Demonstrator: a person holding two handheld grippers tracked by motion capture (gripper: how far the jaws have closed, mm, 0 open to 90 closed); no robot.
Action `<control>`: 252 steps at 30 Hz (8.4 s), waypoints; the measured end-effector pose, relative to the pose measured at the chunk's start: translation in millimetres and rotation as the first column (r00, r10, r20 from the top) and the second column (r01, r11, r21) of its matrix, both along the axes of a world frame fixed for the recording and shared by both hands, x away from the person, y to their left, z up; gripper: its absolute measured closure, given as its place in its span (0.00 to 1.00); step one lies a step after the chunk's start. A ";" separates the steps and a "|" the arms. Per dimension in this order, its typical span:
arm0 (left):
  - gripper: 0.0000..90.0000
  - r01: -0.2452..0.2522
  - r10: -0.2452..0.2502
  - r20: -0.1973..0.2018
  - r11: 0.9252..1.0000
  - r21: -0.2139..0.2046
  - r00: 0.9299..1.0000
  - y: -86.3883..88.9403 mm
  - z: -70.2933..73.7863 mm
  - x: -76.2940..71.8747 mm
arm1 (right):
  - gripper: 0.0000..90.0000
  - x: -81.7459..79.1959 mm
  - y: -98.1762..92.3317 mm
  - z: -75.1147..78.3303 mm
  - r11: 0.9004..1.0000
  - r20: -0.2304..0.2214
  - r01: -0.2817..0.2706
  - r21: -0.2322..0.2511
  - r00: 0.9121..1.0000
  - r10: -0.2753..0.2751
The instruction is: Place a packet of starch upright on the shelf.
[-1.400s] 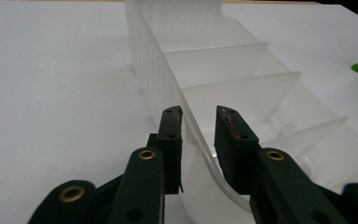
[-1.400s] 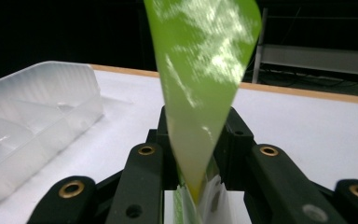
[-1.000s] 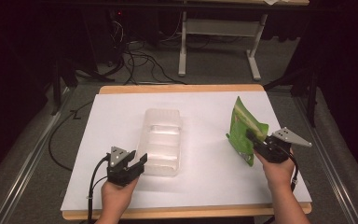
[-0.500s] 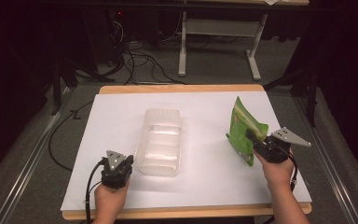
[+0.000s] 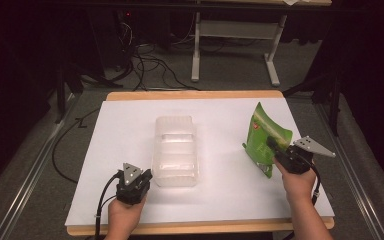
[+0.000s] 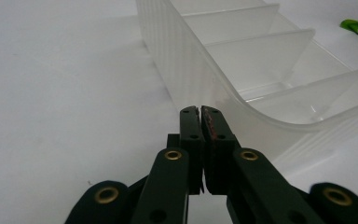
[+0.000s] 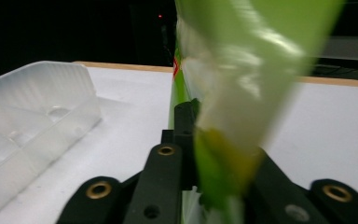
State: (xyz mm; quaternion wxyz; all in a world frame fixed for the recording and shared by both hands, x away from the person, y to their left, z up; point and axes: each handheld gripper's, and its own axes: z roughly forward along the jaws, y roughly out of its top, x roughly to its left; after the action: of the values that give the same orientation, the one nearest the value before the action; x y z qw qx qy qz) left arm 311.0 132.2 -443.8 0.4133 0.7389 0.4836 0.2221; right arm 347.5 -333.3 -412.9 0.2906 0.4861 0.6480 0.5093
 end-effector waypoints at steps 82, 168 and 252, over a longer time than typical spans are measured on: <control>0.53 -0.053 0.059 0.075 0.996 -0.075 0.995 49.1 10.3 13.1 | 0.97 121.9 196.5 58.8 0.726 0.079 -0.688 0.009 0.724 0.685; 0.53 -0.037 0.043 0.068 0.996 -0.085 0.997 46.1 11.2 12.0 | 0.97 74.7 179.1 -31.0 0.837 -0.146 -0.546 0.026 0.826 0.544; 0.51 -0.014 0.014 0.020 1.000 -0.004 1.000 59.8 7.4 25.8 | 0.28 -10.0 11.2 -23.0 0.993 -0.187 -0.047 -0.104 0.982 0.027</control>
State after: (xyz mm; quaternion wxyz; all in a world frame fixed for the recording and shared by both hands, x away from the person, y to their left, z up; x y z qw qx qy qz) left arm 336.8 191.9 -436.3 0.4181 0.7323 0.4851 0.2315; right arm 337.5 -322.1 -435.8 0.2452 0.5028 0.7077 0.4315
